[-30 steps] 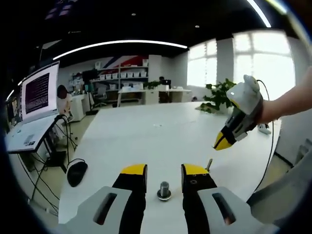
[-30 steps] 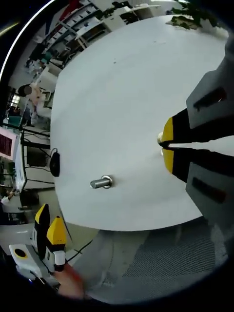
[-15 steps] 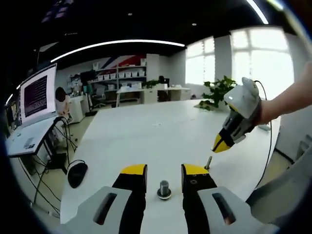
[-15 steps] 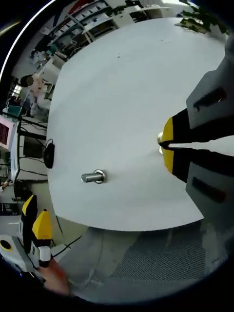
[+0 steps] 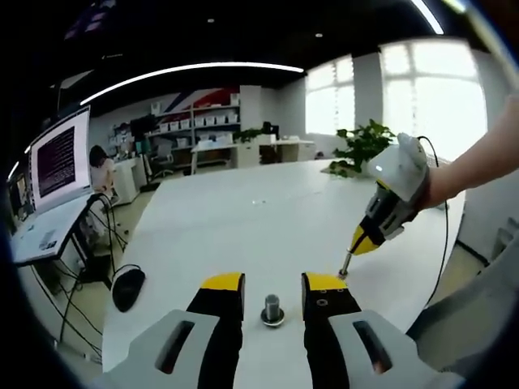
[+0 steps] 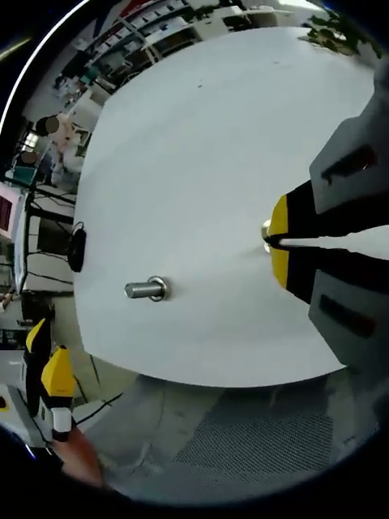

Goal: Place the washer onto the threaded stud by aligning its center hole with the stud, sliding it down to the base, and recovering from edge contact or off-axis alignment until the washer reaches the visible bottom stop.

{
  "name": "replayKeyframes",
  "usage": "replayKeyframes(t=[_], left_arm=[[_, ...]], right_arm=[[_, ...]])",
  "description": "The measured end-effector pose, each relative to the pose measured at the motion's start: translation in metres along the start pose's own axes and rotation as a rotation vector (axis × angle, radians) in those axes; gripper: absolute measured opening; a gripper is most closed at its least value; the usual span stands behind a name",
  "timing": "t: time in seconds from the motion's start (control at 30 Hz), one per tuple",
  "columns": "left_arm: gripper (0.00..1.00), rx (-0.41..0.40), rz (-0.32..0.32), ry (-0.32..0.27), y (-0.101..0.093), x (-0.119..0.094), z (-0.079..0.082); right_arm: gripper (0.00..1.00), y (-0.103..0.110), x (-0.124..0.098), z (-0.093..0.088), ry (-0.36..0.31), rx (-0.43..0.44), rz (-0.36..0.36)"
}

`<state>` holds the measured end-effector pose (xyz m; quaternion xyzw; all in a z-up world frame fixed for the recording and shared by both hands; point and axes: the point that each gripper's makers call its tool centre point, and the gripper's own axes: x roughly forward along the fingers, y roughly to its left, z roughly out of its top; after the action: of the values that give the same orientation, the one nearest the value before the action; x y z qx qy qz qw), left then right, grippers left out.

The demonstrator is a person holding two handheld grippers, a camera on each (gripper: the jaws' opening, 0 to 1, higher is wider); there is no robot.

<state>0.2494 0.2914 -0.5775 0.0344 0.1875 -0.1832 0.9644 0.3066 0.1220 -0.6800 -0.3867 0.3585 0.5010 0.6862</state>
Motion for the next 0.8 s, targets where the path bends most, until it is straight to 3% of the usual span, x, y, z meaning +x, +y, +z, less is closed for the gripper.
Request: replayKeyframes(t=[0.8], left_arm=[[0.26,-0.007,-0.001,0.011,0.0002,0.0012,-0.0024]], right_arm=[[0.05,-0.0022,0.0035,-0.0001,0.052,-0.056,-0.006]])
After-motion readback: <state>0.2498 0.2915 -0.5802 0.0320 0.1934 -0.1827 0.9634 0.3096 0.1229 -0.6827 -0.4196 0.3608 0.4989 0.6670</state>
